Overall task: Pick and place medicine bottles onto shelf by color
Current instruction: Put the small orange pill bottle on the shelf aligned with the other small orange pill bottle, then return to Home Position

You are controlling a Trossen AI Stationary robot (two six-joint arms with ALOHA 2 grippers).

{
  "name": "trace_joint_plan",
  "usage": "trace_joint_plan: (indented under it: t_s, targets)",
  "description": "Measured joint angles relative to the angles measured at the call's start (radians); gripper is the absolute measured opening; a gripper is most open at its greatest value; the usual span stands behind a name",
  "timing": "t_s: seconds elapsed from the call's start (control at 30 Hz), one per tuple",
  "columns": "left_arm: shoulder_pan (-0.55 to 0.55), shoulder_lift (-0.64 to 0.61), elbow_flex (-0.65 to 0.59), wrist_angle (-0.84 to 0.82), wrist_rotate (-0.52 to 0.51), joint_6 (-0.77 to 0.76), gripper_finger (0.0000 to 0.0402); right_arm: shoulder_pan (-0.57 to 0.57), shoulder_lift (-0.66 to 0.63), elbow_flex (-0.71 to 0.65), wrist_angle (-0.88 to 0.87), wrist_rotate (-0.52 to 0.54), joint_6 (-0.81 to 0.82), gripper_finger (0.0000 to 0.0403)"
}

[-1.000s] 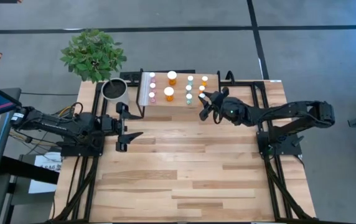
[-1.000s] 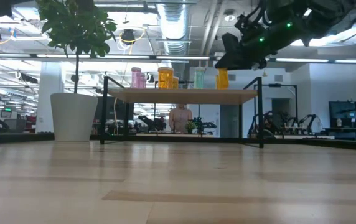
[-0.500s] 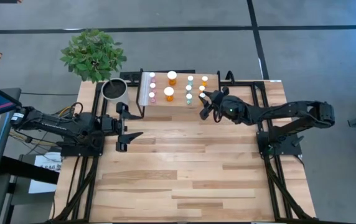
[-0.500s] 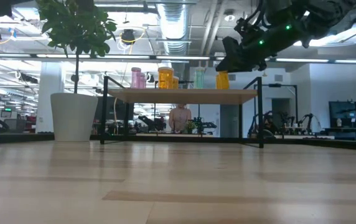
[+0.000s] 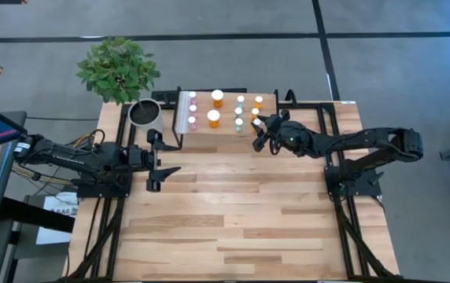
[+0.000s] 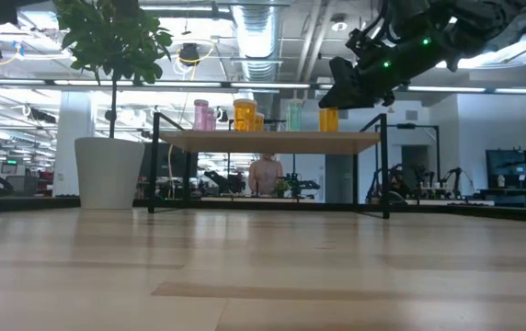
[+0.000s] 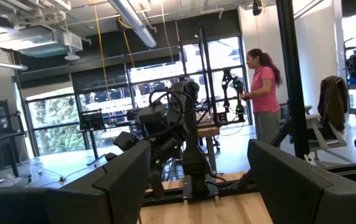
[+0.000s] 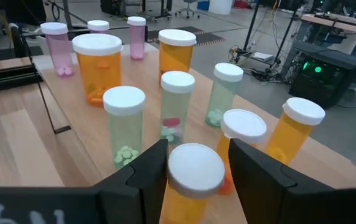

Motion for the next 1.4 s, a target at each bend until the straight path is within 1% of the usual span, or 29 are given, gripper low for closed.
trace_joint_plan:
  t_s: [0.27, 0.37, 0.5, 0.63, 0.7, 0.73, 0.77, 0.83, 0.93, 1.03, 1.13, 1.23, 1.3, 1.4]
  targets:
    - [0.000, 0.000, 0.000, -0.001, 0.000, 0.000, 0.0258, 0.000, -0.003, 0.001, 0.024, 0.010, 0.000, 0.0225]
    - [0.000, 0.000, 0.000, -0.002, 0.002, 0.000, 0.0258, 0.000, -0.003, 0.014, 0.004, 0.010, 0.004, 0.0238]
    - [0.000, 0.000, 0.000, -0.003, 0.002, 0.000, 0.0258, 0.008, -0.003, 0.062, -0.045, 0.010, 0.019, 0.0244]
    - [0.000, 0.000, 0.000, -0.014, 0.002, 0.000, 0.0258, 0.026, -0.018, 0.133, -0.142, 0.010, 0.007, 0.0244]
    - [0.000, 0.000, 0.000, -0.027, 0.000, 0.000, 0.0258, 0.040, -0.019, 0.167, -0.155, 0.008, 0.003, 0.0244]
    - [0.000, 0.000, 0.000, -0.035, -0.003, 0.000, 0.0258, 0.045, -0.023, 0.177, -0.166, -0.005, -0.002, 0.0244]
    - [0.000, 0.000, 0.000, -0.042, -0.006, -0.006, 0.0258, 0.045, -0.031, 0.182, -0.174, -0.041, -0.012, 0.0244]
    - [0.000, 0.000, 0.000, -0.058, -0.029, -0.009, 0.0258, 0.042, -0.046, 0.192, -0.153, -0.147, -0.036, 0.0241]
    - [0.000, 0.000, 0.000, -0.102, -0.080, -0.023, 0.0258, 0.042, -0.108, 0.192, -0.166, -0.299, -0.045, 0.0220]
    - [0.006, 0.000, -0.001, -0.114, -0.127, -0.053, 0.0258, 0.043, -0.190, 0.191, -0.260, -0.389, -0.055, 0.0184]
    - [0.034, -0.023, -0.001, -0.116, -0.133, -0.090, 0.0258, 0.042, -0.289, 0.167, -0.343, -0.487, -0.073, 0.0138]
    - [0.071, -0.062, -0.001, -0.148, -0.132, -0.137, 0.0258, 0.046, -0.389, 0.107, -0.384, -0.532, -0.076, 0.0090]
    - [0.098, -0.097, -0.001, -0.187, -0.132, -0.141, 0.0257, 0.054, -0.453, 0.055, -0.378, -0.556, -0.075, 0.0062]
    - [0.143, -0.144, -0.001, -0.257, -0.131, -0.157, 0.0240, 0.066, -0.546, -0.042, -0.351, -0.565, -0.055, 0.0028]
